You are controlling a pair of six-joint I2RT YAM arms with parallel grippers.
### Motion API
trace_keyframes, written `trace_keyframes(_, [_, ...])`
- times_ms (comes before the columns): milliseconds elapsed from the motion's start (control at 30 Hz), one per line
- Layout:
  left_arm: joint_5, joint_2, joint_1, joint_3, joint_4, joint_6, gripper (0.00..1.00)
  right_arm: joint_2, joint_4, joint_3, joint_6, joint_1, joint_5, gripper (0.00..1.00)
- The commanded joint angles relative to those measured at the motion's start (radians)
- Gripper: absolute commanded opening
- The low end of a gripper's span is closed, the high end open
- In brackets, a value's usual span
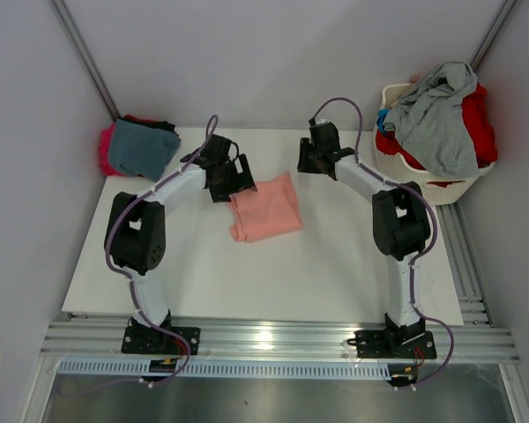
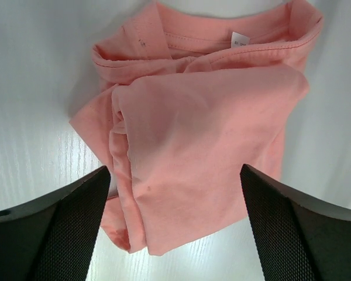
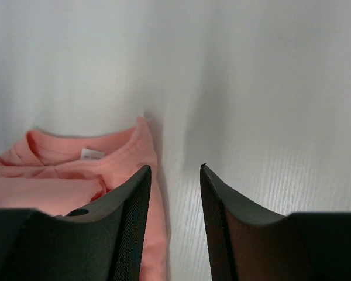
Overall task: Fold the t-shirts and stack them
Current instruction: Fold the long partially folded tshirt into a neat square
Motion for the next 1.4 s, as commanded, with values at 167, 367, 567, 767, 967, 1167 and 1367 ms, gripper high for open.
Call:
trace_keyframes(167, [0.031, -0.108, -0.002, -0.074, 0.048, 0.008, 0.98, -0.210, 0.020, -0.144, -0.008, 0.060, 0.071, 0.44])
trace_keyframes(367, [0.109, -0.246, -0.030, -0.222, 0.141, 0.018, 0.98, -0.407, 0.019, -0.376, 0.037, 0.097, 0.082, 0.47])
trace_keyframes(567, [0.206, -0.208, -0.061, -0.190, 0.192, 0.041, 0.98, -0.432, 0.012, -0.436, 0.121, 0.095, -0.089, 0.52])
trace_keyframes(767, [0.321, -0.052, -0.085, -0.024, 0.133, 0.087, 0.97, -0.455, 0.188, -0.579, 0.267, 0.126, -0.238, 0.49])
trace_keyframes(967, [0.369, 0.145, -0.084, 0.203, 0.034, 0.104, 0.97, -0.409, 0.346, -0.620, 0.328, 0.207, -0.293, 0.09])
trace_keyframes(1167, [0.401, 0.307, -0.084, 0.343, -0.052, 0.113, 0.93, -0.288, 0.351, -0.533, 0.356, 0.267, -0.303, 0.00])
trace_keyframes(1367, [0.338, 0.378, -0.073, 0.393, -0.130, 0.144, 0.91, -0.212, 0.334, -0.488, 0.345, 0.290, -0.280, 0.00])
